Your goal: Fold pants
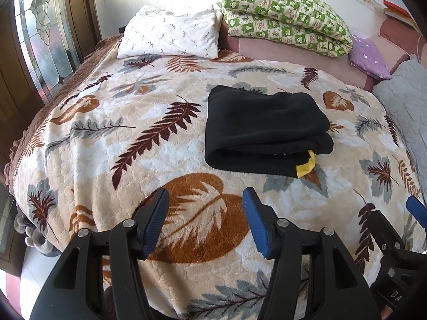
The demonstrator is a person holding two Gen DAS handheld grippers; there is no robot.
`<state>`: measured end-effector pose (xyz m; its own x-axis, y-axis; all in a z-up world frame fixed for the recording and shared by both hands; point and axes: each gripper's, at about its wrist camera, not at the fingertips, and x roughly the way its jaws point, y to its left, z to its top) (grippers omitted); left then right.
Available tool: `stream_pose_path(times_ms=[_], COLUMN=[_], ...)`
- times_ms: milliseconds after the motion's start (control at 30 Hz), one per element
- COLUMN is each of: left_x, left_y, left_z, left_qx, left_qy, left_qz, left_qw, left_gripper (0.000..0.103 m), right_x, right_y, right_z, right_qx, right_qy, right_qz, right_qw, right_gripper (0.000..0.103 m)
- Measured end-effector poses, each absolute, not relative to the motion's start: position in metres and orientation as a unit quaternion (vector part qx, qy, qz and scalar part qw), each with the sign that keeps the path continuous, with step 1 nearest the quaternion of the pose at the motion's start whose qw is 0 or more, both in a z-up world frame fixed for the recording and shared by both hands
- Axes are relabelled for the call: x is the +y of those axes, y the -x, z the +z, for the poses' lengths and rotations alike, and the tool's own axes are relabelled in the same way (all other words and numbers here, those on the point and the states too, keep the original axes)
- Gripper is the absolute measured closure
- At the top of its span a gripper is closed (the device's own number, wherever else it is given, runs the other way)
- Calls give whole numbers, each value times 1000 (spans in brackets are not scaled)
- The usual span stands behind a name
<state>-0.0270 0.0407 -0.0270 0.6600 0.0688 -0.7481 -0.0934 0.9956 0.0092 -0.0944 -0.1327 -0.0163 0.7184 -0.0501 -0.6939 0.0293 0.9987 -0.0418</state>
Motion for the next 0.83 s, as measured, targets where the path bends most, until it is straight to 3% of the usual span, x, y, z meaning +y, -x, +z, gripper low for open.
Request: stream_pose_path(times_ms=[833], left_x=[45], left_y=[25], left_z=[-25], left_qx=[412], left_qy=[20], left_qz=[45], left_qw=[910], left_gripper=[47], right_x=[-134], right_y=[94], right_z=[-22], right_qx=[382], right_qy=[9], right_qz=[-26], right_qw=[924], right_gripper=[0])
